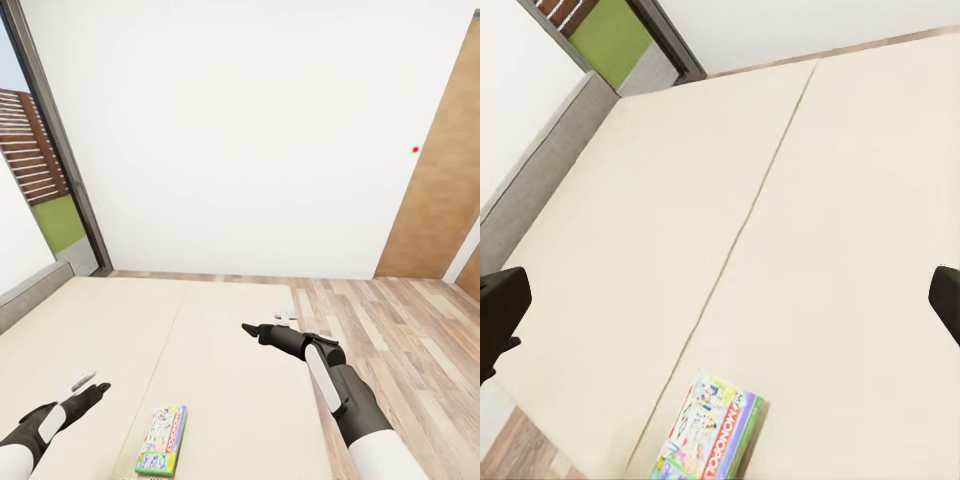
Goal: Put all the toys in the child's room - the three board games (two on the bed and one on the table), the two jigsaw puzzles on the table, and the tennis ball on the table - inside the toy box on the table in the child's room.
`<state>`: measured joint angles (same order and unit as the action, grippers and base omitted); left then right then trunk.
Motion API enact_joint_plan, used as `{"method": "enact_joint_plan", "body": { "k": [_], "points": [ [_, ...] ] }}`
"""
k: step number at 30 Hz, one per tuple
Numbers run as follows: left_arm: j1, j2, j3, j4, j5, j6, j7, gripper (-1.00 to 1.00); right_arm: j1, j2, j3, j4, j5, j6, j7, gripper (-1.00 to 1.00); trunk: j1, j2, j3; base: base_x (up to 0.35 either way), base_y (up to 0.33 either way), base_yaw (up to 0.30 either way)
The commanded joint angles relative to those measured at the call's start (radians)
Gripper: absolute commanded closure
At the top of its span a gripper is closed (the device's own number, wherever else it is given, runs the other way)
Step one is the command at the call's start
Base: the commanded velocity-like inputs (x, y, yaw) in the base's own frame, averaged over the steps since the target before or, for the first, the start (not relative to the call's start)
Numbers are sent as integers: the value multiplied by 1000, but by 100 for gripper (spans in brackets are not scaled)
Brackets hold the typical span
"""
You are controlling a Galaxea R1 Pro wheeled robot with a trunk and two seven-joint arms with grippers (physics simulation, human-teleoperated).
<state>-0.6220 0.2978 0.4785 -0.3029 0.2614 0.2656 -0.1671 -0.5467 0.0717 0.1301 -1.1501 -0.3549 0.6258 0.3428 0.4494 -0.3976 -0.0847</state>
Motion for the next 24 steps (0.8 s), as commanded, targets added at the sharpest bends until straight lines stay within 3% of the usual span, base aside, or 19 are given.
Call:
{"method": "enact_joint_plan", "body": {
  "k": [1,11,24],
  "points": [
    [-1,0,2,-1,6,7,-3,-100,-1,1,-1,-1,-3,6,1,-100,1,-2,-4,0,0,0],
    [-1,-1,-73,0,7,-42,-3,-100,-1,3,0,-1,-1,6,1,-100,1,-2,-21,0,0,0],
    [-1,-2,-93,4,5,-68,-5,-100,-1,3,4,-3,2,7,1,-100,1,-2,-42,0,0,0]
  ]
}}
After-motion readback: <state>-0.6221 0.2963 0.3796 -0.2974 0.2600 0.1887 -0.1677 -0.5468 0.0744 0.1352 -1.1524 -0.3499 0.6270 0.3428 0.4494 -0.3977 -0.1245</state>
